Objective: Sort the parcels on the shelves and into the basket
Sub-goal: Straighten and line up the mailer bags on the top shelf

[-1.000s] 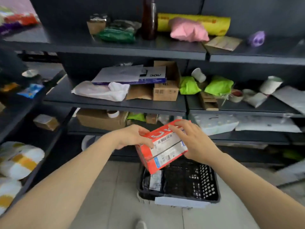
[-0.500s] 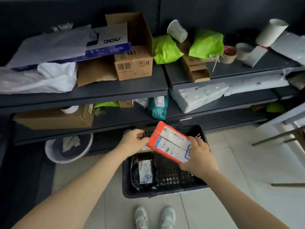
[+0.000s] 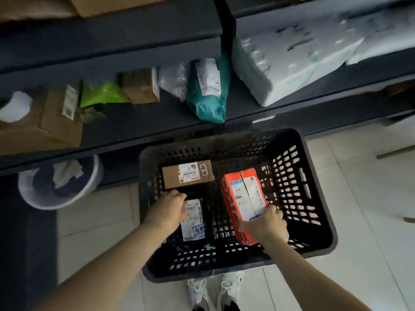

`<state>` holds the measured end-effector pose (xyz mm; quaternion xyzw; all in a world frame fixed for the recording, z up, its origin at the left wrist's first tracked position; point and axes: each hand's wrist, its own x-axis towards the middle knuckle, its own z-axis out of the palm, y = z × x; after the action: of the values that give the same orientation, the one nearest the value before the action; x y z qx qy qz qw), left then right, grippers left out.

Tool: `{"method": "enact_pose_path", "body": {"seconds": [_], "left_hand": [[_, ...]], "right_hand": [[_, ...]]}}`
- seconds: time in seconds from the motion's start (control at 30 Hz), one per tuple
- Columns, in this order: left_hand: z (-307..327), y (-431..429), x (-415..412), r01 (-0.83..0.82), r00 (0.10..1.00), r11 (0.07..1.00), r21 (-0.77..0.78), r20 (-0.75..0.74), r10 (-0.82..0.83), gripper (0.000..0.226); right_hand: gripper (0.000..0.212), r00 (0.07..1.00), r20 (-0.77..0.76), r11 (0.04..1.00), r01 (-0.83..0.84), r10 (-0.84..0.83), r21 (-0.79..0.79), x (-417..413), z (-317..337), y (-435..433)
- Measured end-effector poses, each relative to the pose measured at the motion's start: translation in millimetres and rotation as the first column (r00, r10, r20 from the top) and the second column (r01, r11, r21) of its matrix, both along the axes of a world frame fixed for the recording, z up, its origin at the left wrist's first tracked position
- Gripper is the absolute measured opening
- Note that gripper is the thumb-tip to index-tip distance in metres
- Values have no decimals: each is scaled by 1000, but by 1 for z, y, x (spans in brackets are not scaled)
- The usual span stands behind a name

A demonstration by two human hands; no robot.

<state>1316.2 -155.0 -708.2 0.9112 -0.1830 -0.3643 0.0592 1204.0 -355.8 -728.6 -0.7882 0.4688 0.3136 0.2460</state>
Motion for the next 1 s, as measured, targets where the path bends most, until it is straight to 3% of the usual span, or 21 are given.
{"method": "enact_pose_path", "body": {"seconds": [0.1,0.23,0.33,0.5,0.6,0.83,1.0], "left_hand": [[-44,2,-10,36,998,997,72,-57,-32,54],[-87,9,-13,-59,994,994,91,-91,67,60],[-109,16,-14,21,995,993,117,-99,-9,61],[-131,13,-15,126,987,974,188,-126,-104,63],[-137,11,-15,156,984,961,228,-117,-132,64],[-129,17,-14,268,963,926,267,-36,-268,59],[-82,18,-5,319,938,916,244,57,-342,59]], "right_hand": [[94,998,-62,999,2,0,35,7,-44,11],[94,998,-64,999,12,-9,45,20,-93,26],[98,995,-92,990,-17,30,141,24,-124,33],[59,987,-82,955,-114,142,273,24,-156,26],[38,972,-55,948,-208,227,241,23,-163,16],[44,958,-4,909,-270,286,317,18,-154,0],[40,918,48,874,-390,394,289,17,-102,-3]]}}
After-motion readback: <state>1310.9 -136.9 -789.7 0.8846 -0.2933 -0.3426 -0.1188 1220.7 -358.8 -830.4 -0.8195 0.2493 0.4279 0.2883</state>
